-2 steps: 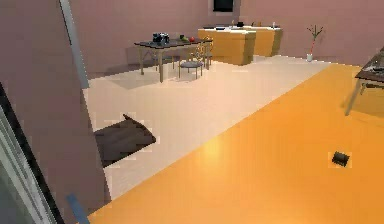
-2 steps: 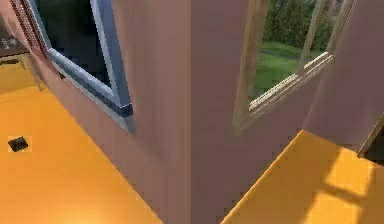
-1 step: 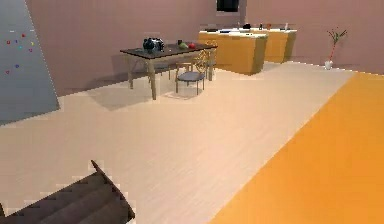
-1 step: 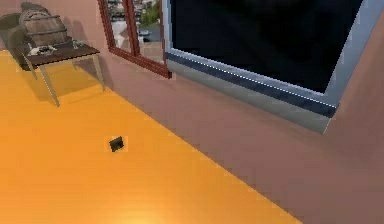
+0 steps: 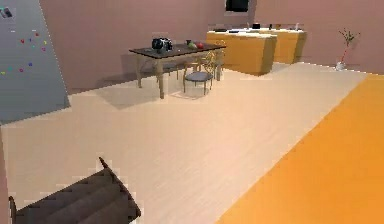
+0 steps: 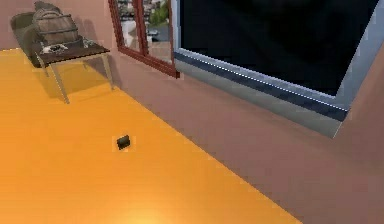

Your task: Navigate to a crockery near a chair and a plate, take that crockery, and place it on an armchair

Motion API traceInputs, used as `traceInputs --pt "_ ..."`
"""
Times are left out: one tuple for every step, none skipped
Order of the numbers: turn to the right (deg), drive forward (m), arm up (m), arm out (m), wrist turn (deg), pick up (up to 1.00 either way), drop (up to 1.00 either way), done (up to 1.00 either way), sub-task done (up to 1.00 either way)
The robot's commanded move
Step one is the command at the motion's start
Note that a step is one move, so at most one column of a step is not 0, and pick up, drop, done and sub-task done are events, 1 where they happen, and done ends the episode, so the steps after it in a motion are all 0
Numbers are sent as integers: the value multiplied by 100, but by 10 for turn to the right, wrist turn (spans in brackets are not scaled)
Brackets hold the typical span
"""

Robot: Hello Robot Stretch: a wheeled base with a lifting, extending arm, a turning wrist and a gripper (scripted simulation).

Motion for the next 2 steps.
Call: traceInputs --pt "60 0 0 0 0 0 0 0 0" --pt "0 100 0 0 0 0 0 0 0"
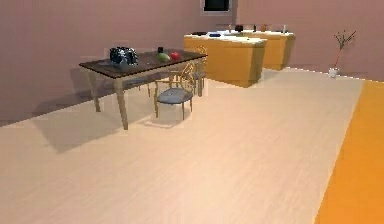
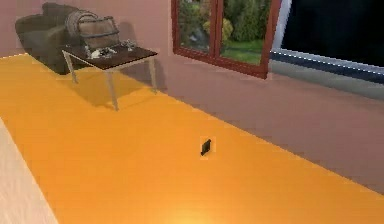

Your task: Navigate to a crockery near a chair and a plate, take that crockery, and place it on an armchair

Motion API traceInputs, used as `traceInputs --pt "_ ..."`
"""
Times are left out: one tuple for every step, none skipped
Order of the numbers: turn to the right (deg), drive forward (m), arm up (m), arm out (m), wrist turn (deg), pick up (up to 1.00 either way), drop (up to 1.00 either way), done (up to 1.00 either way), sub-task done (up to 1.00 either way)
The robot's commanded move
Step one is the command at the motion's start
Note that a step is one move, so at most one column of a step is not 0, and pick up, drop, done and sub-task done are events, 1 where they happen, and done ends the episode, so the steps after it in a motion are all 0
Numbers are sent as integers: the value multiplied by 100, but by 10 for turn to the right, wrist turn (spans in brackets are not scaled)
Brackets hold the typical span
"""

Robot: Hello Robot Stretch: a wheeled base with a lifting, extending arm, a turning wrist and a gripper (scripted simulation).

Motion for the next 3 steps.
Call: traceInputs --pt "90 0 0 0 0 0 0 0 0" --pt "0 25 0 0 0 0 0 0 0" --pt "-210 0 0 0 0 0 0 0 0"
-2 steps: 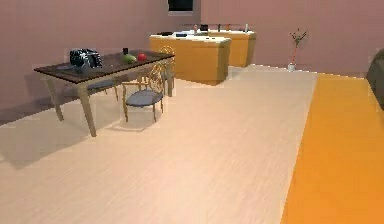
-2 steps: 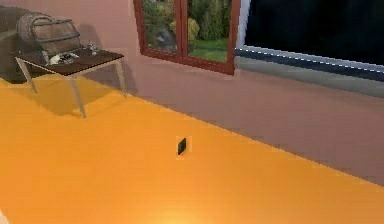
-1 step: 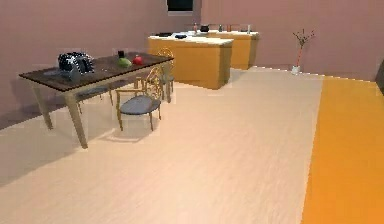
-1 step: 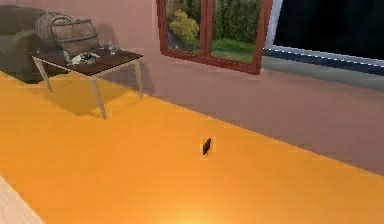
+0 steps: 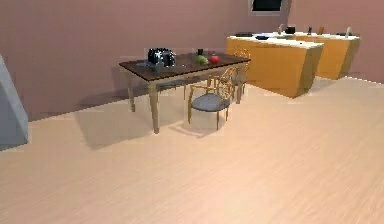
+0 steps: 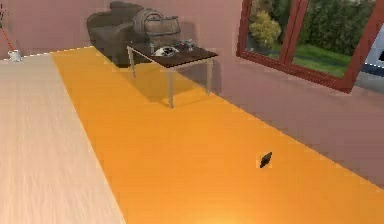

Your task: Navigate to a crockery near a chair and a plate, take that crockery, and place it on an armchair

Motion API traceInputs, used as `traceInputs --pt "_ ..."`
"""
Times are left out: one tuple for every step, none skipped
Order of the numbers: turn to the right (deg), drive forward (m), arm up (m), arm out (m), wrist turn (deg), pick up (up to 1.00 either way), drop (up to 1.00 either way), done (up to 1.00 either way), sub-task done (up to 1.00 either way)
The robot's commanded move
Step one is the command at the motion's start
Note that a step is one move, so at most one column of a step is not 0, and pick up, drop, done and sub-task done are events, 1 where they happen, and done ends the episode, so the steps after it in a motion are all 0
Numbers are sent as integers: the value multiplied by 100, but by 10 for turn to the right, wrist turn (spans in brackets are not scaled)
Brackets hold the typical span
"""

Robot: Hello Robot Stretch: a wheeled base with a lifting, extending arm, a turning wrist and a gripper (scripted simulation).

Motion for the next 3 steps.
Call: traceInputs --pt "0 100 0 0 0 0 0 0 0" --pt "-60 0 0 0 0 0 0 0 0" --pt "0 60 0 0 0 0 0 0 0"
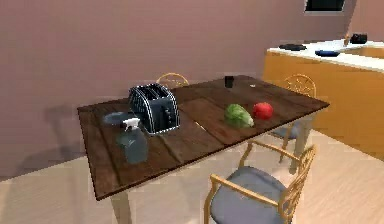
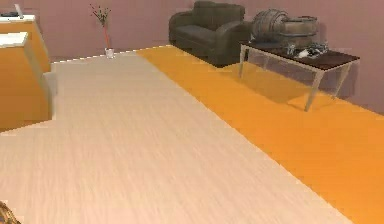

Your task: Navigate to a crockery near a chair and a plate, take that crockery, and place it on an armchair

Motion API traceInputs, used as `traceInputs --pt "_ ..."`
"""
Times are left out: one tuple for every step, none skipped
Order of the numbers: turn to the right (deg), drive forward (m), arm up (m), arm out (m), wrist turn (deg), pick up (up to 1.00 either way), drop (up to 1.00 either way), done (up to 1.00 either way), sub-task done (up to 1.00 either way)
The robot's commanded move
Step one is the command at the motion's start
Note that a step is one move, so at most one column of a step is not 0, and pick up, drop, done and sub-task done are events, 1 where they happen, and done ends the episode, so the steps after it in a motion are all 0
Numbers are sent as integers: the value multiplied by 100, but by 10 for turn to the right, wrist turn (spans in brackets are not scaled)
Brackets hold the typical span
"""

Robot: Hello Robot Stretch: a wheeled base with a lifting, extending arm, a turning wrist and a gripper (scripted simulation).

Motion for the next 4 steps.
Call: traceInputs --pt "-450 0 0 0 0 0 0 0 0" --pt "-270 0 0 0 0 0 0 0 0" --pt "0 60 0 0 0 0 0 0 0" --pt "450 0 0 0 0 0 0 0 0"
